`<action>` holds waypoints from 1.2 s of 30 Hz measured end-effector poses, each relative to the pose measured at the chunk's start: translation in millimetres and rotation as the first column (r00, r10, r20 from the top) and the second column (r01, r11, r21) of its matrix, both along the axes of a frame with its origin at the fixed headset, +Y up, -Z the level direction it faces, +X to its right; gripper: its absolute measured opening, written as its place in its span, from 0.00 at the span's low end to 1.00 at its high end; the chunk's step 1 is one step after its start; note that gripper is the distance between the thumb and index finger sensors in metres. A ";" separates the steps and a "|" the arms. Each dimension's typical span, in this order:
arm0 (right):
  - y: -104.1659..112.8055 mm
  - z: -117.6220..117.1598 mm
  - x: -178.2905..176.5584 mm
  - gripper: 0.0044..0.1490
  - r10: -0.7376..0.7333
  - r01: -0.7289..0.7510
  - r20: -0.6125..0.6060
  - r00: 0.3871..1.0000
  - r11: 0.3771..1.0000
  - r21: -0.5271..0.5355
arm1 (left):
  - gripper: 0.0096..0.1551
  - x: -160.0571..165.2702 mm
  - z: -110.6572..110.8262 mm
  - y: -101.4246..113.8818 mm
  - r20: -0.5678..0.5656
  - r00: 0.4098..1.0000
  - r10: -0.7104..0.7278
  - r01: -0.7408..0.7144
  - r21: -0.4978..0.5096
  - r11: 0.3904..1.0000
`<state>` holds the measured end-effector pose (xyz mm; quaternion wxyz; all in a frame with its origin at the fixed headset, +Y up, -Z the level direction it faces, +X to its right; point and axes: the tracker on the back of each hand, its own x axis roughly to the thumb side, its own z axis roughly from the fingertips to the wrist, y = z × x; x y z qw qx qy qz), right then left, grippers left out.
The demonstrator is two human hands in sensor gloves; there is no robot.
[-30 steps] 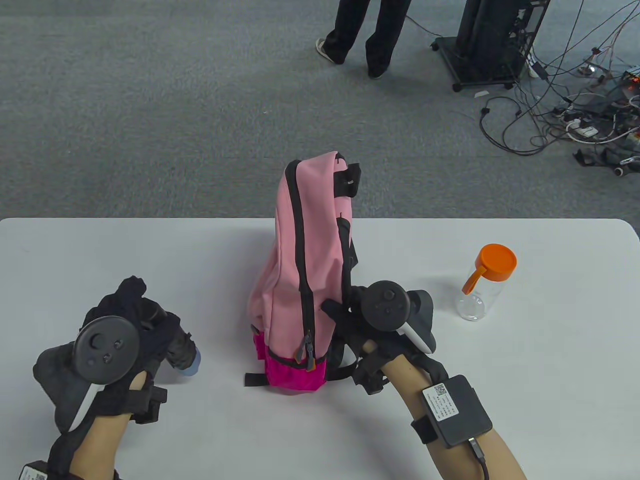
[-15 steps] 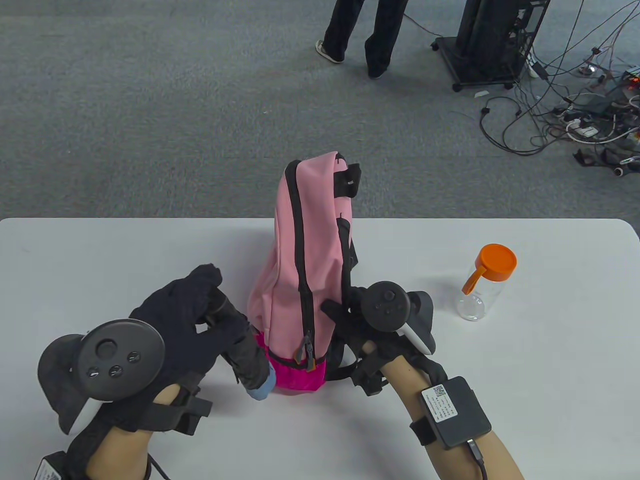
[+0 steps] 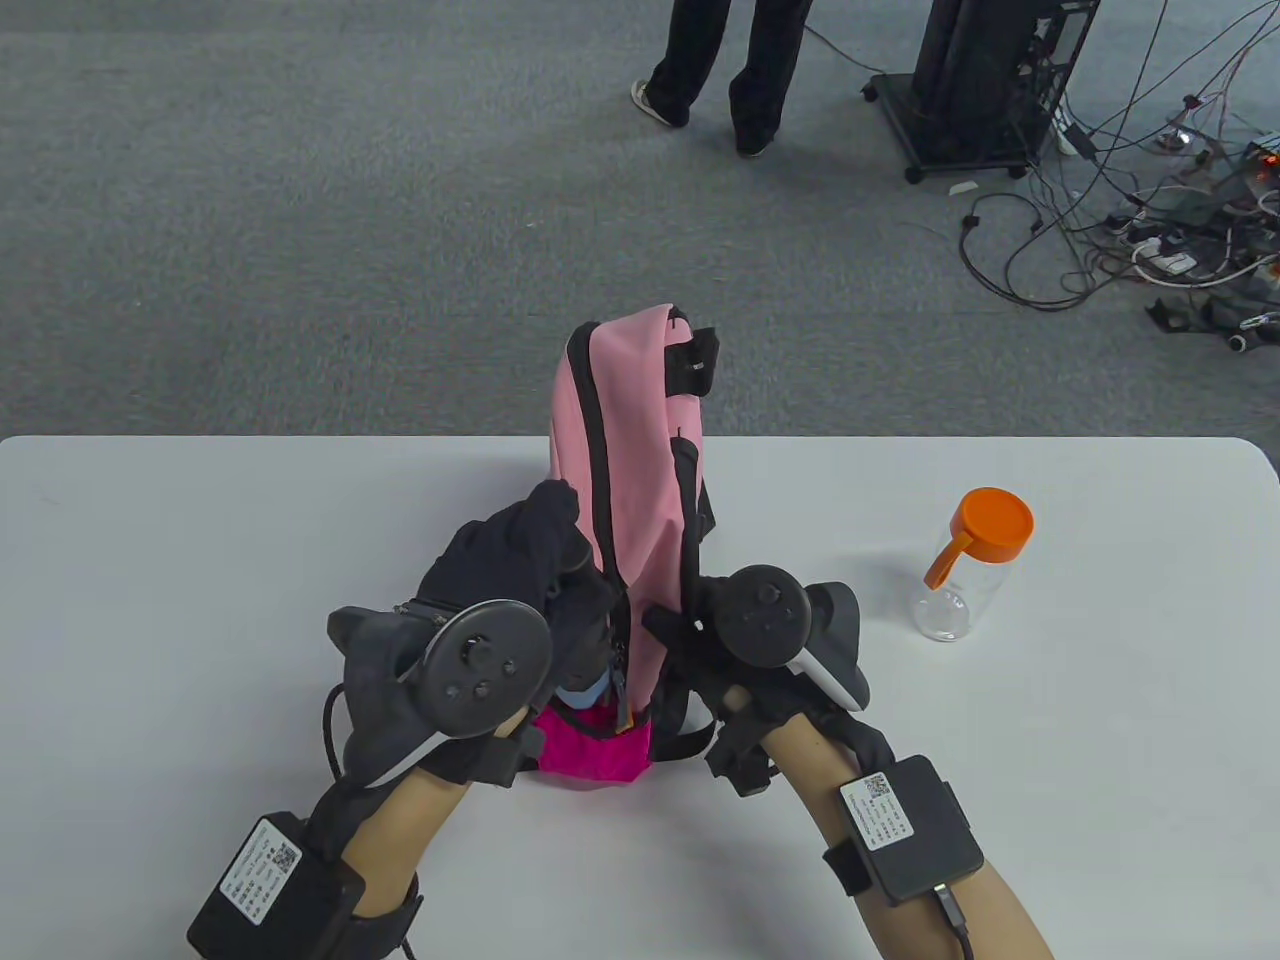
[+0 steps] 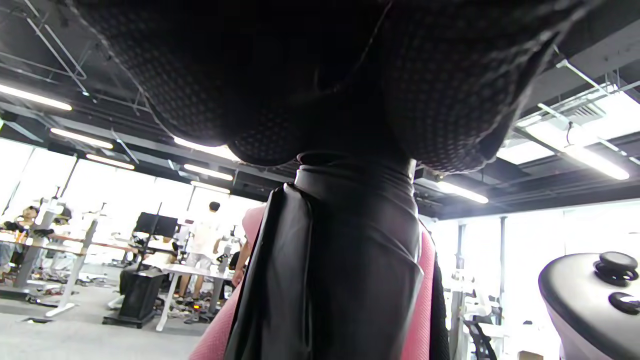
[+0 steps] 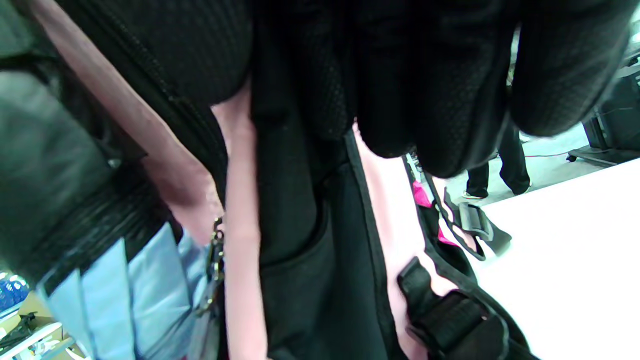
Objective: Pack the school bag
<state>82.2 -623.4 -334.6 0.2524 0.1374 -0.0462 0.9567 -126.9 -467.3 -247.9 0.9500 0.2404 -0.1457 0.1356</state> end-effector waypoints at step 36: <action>-50.8 53.9 -80.8 0.24 0.282 -0.260 -0.406 0.869 0.959 0.111 | 0.51 8.6 -26.3 -21.6 -0.020 0.999 -0.030 0.031 0.079 0.996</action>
